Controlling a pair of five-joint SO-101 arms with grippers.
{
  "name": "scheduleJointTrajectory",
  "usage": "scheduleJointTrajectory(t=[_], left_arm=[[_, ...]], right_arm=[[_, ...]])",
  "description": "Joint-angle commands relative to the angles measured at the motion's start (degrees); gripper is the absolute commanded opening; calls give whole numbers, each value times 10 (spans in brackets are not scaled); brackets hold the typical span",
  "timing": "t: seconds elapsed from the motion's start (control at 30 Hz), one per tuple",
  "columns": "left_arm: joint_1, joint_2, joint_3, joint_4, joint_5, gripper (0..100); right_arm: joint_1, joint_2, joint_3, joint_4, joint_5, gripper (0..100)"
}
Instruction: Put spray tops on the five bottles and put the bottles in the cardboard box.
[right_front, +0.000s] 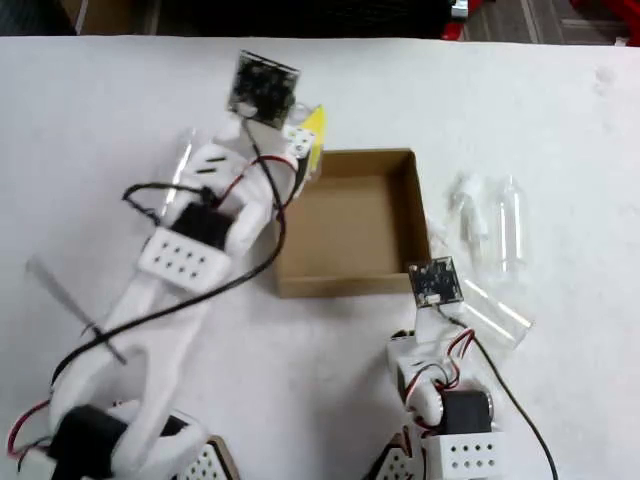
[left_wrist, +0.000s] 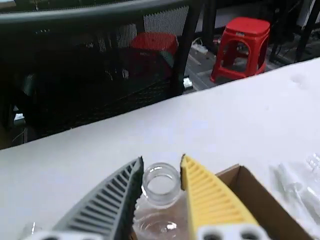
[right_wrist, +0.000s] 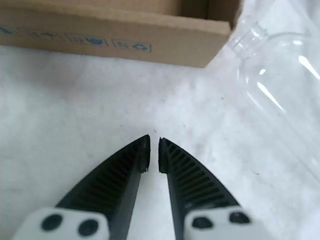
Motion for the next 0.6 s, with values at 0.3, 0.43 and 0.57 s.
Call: scheduleJointTrajectory(t=[0.3,0.43,0.57], left_arm=[[-10,132,-12,-129,4,102],[-20,160,-16,-152,3,102],[-31,177,-13,-158,4,102]], right_arm=[[-1,-3,5,4,5,17],[0,-3,5,4,5,17],[0,-3,5,4,5,17]])
